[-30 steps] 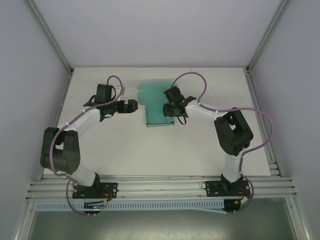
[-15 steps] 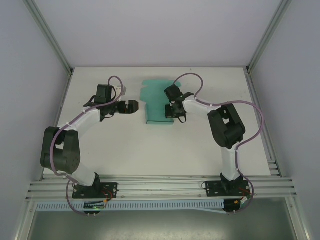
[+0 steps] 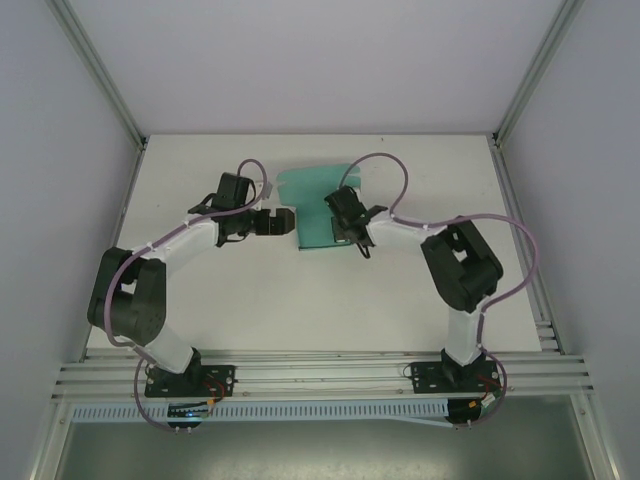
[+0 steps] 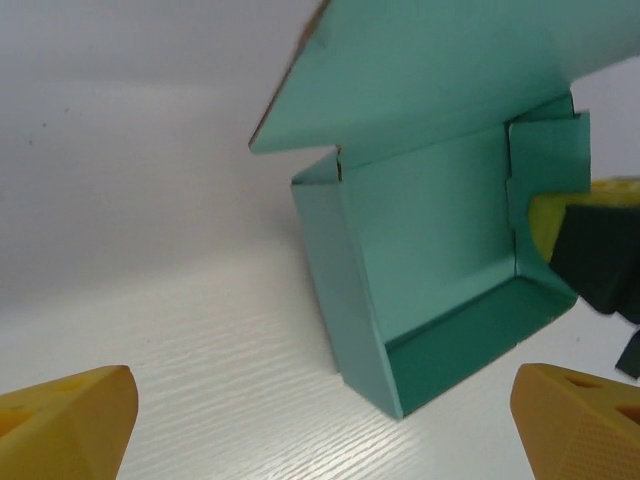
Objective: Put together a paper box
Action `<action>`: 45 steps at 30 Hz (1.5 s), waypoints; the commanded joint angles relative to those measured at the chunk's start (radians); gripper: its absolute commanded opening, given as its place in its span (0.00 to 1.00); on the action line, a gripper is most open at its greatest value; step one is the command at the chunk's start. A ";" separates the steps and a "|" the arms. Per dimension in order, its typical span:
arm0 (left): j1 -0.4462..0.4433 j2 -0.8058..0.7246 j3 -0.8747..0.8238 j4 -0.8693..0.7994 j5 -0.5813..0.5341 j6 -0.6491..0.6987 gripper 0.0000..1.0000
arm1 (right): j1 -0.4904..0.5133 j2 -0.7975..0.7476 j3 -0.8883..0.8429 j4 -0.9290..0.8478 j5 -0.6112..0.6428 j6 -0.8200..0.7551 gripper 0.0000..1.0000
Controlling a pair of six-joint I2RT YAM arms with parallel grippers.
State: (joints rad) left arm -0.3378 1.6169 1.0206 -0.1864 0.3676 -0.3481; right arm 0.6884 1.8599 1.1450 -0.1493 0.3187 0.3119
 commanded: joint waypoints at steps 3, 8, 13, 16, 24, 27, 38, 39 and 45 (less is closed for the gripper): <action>-0.052 0.032 0.093 0.012 -0.127 -0.074 0.88 | 0.019 -0.088 -0.084 0.383 0.015 -0.060 0.00; -0.085 0.080 0.128 -0.015 -0.212 -0.100 0.72 | 0.031 -0.118 -0.107 0.463 0.021 -0.047 0.00; -0.109 0.115 0.160 -0.001 -0.282 -0.091 0.59 | 0.044 -0.122 -0.109 0.501 0.003 -0.047 0.00; -0.123 0.139 0.187 -0.026 -0.332 -0.112 0.57 | 0.060 -0.117 -0.086 0.462 0.071 -0.042 0.00; -0.133 -0.005 0.006 0.179 -0.398 -0.170 0.72 | 0.036 -0.113 -0.049 0.328 0.208 0.149 0.00; -0.133 -0.058 -0.035 0.223 -0.387 -0.129 0.72 | 0.018 -0.114 -0.035 0.288 0.159 0.185 0.00; -0.135 0.022 0.095 0.219 -0.394 -0.041 0.54 | 0.038 -0.111 -0.002 0.239 0.156 0.190 0.00; -0.136 0.029 0.097 0.232 -0.391 -0.032 0.54 | 0.037 -0.114 -0.002 0.233 0.161 0.198 0.00; -0.154 0.087 0.118 0.272 -0.432 0.047 0.46 | 0.040 -0.123 0.009 0.226 0.147 0.196 0.00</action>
State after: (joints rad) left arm -0.4789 1.6638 1.0996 0.0628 -0.0277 -0.3641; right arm 0.7219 1.7847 1.1122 0.0906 0.4477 0.4858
